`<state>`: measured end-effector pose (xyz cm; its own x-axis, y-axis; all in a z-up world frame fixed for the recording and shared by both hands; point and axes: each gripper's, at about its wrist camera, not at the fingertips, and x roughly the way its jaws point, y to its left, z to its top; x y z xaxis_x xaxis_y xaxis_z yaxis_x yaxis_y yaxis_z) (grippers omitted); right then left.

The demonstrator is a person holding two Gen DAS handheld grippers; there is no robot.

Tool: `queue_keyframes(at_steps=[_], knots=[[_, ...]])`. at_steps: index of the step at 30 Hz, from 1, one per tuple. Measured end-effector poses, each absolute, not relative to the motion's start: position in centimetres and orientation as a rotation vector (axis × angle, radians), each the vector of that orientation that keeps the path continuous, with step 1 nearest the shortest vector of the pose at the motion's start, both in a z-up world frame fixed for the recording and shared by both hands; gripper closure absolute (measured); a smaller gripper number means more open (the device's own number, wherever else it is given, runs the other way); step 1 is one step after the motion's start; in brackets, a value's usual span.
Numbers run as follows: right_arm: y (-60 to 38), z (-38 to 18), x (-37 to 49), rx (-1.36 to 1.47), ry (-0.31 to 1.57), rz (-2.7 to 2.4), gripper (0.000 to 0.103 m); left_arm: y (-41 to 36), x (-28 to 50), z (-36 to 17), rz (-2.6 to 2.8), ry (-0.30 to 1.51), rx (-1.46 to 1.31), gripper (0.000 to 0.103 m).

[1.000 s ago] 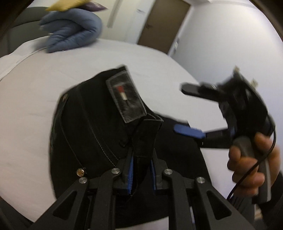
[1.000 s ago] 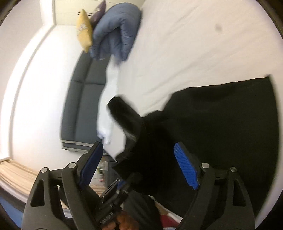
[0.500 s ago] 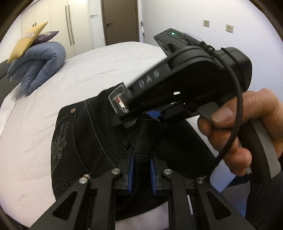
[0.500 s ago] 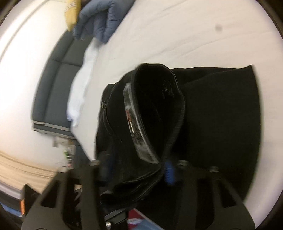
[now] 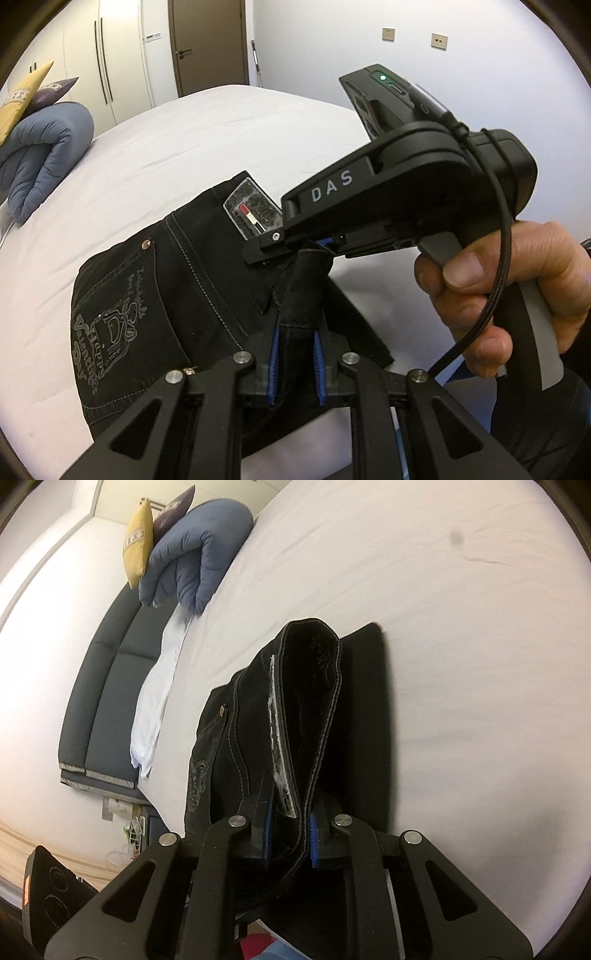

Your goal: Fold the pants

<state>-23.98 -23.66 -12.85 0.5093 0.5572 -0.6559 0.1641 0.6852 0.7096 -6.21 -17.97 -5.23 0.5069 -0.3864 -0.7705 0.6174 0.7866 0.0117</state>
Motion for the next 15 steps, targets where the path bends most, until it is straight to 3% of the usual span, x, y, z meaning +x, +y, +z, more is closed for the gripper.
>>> queue_keyframes(at_steps=[12, 14, 15], knots=[[-24.2, -17.7, -27.1, 1.018, 0.971, 0.27, 0.09, -16.9, -5.6, -7.5, -0.641, 0.89, 0.307, 0.085], [-24.3, -18.0, -27.1, 1.034, 0.97, 0.284, 0.09, -16.4, -5.4, -7.8, -0.651, 0.902, 0.293, 0.074], [-24.6, -18.3, -27.0, 1.059, 0.974, 0.298, 0.088, -16.0, -5.7, -7.9, -0.669, 0.911, 0.276, 0.057]])
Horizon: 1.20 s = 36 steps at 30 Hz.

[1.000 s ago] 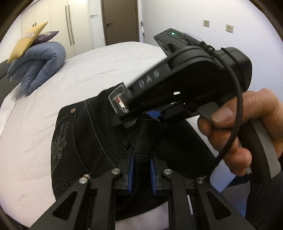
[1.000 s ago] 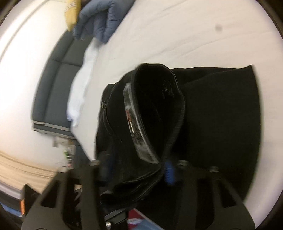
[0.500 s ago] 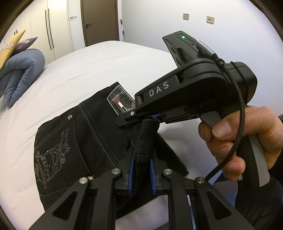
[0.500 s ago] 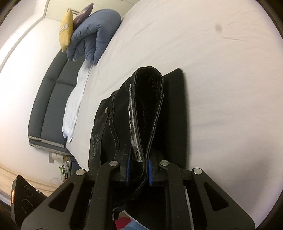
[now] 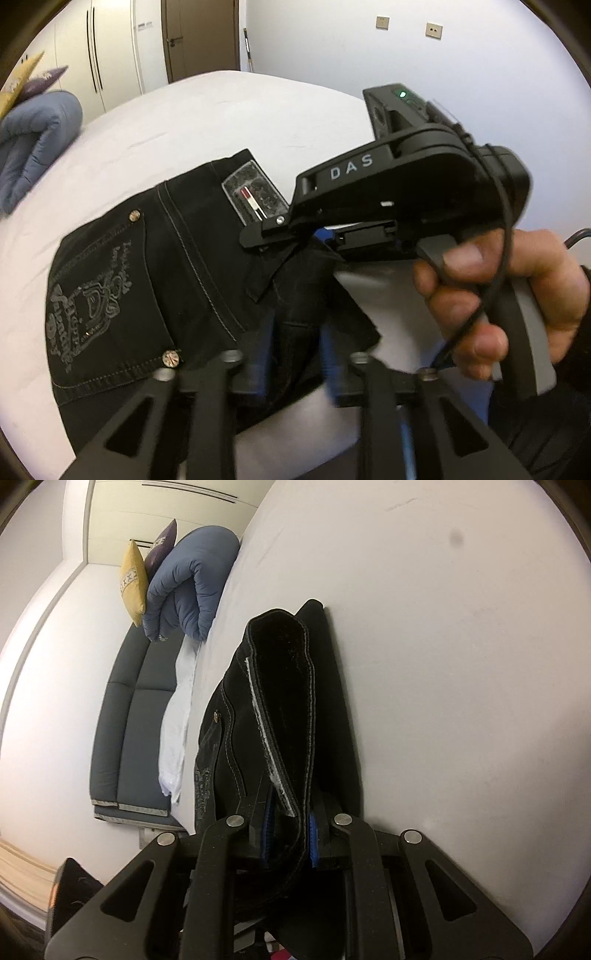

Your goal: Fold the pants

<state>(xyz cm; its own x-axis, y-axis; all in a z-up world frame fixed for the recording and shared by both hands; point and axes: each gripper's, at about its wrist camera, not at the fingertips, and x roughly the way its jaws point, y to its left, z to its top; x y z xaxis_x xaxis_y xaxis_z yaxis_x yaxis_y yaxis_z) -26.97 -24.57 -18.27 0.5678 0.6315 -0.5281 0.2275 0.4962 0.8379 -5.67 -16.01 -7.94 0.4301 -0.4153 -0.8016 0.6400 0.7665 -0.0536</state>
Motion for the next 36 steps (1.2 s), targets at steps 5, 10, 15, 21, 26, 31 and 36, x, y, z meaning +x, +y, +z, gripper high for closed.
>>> queue_keyframes(at_steps=[5, 10, 15, 21, 26, 31, 36], knots=[[-27.0, -16.5, -28.1, 1.03, 0.959, 0.204, 0.08, -11.3, -6.3, -4.4, -0.67, 0.854, 0.162, 0.023], [-28.0, -12.4, -29.3, 1.02, 0.853, 0.187, 0.073, -5.4, -2.9, -2.6, -0.587, 0.835, 0.056, 0.017], [-22.5, -10.6, -27.1, 0.866, 0.904, 0.354, 0.073, -2.9, 1.4, -5.1, -0.543, 0.913, -0.03, 0.022], [-21.6, -16.4, -27.9, 0.876, 0.975, 0.331, 0.081, -4.1, 1.4, -9.7, -0.461, 1.02, 0.026, 0.023], [-23.5, -15.5, -29.9, 0.894, 0.963, 0.261, 0.081, -4.7, 1.6, -9.7, -0.44, 1.05, 0.056, 0.022], [-23.5, -10.2, -28.1, 0.816, 0.882, 0.274, 0.08, -4.9, 1.4, -9.6, -0.425, 1.054, 0.073, 0.022], [-20.9, -10.0, -24.0, 0.714, 0.947, 0.298, 0.08, -5.2, 2.0, -10.0, -0.424, 1.063, 0.066, 0.022]])
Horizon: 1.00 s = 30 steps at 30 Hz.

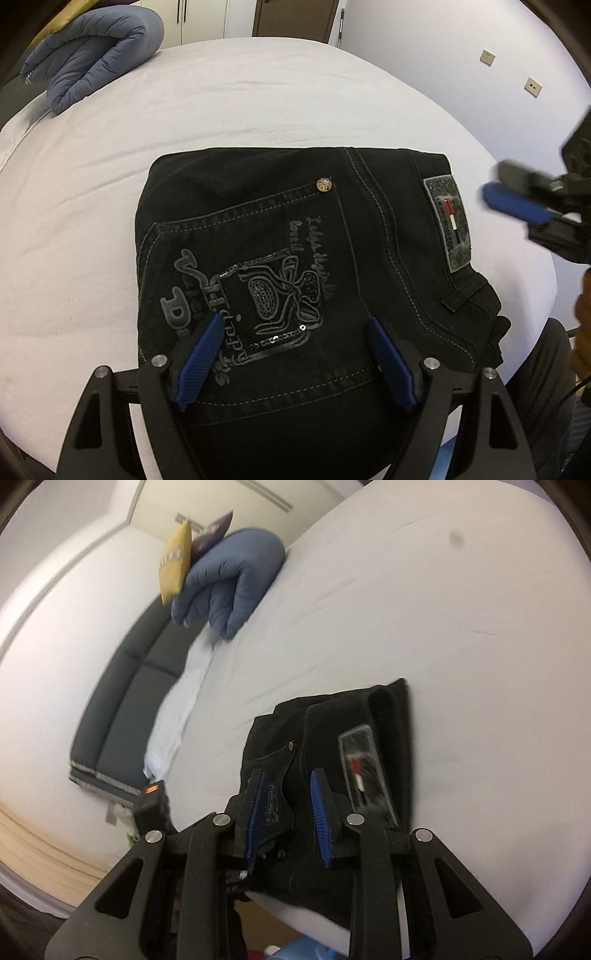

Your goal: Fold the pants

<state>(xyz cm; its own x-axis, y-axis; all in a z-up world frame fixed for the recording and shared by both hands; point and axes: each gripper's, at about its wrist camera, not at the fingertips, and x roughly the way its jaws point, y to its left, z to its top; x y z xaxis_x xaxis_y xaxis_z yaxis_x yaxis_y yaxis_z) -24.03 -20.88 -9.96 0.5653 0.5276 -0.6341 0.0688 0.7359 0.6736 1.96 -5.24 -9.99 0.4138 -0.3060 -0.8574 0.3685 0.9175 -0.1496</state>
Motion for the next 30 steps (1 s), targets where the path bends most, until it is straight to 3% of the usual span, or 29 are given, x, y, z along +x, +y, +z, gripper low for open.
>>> queue_keyframes(at_steps=[3, 13, 18, 30], knots=[[-19.6, -13.9, -22.9, 0.589, 1.12, 0.216, 0.083, -5.1, 2.1, -9.9, -0.431, 1.064, 0.061, 0.022], [-20.4, -15.9, -25.9, 0.689, 1.006, 0.243, 0.083, -3.2, 5.9, -5.5, -0.376, 0.96, 0.069, 0.022], [-20.0, -15.9, -26.6, 0.692, 0.999, 0.225, 0.083, -2.7, 10.6, -8.1, -0.328, 1.045, 0.046, 0.023], [-22.4, -13.6, -29.6, 0.74, 0.967, 0.164, 0.079, -1.2, 2.4, -10.7, -0.325, 1.041, 0.093, 0.015]])
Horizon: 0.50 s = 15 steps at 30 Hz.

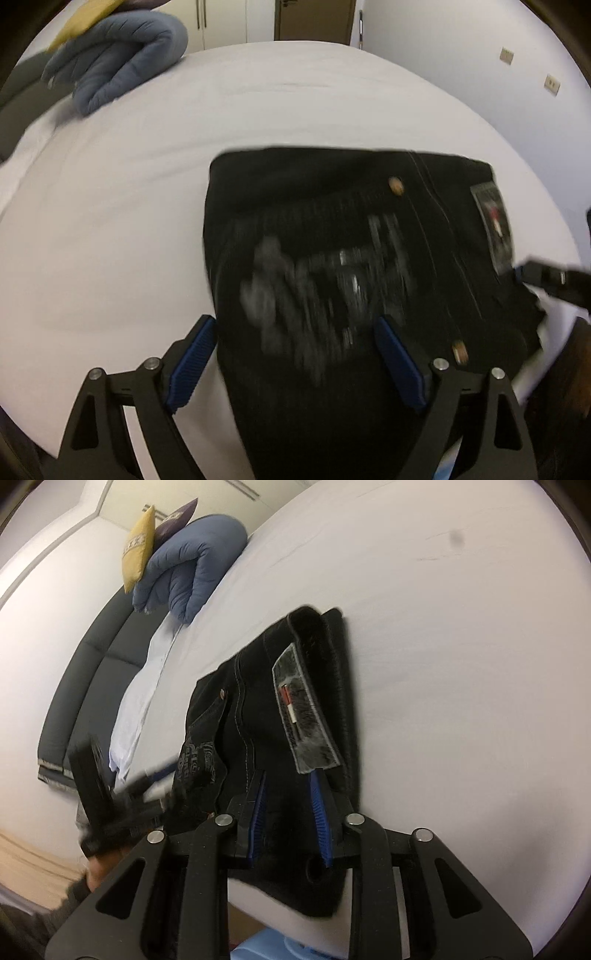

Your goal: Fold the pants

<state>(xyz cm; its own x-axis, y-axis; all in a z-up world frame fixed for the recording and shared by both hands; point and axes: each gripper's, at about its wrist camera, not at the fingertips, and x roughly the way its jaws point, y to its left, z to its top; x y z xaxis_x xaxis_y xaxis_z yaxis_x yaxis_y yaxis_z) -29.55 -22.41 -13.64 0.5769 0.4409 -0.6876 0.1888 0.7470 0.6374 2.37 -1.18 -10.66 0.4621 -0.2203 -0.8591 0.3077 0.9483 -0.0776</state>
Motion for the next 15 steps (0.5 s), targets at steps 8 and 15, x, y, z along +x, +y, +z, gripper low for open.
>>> queue_keyframes(at_steps=[8, 15], knots=[[-25.5, -11.3, -29.7, 0.711, 0.936, 0.086, 0.028, 4.3, 1.2, -8.4, -0.305, 1.014, -0.105, 0.004], [-26.3, -14.9, -25.3, 0.812, 1.05, 0.121, 0.028, 4.9, 6.1, -11.2, -0.408, 1.187, -0.235, 0.003]])
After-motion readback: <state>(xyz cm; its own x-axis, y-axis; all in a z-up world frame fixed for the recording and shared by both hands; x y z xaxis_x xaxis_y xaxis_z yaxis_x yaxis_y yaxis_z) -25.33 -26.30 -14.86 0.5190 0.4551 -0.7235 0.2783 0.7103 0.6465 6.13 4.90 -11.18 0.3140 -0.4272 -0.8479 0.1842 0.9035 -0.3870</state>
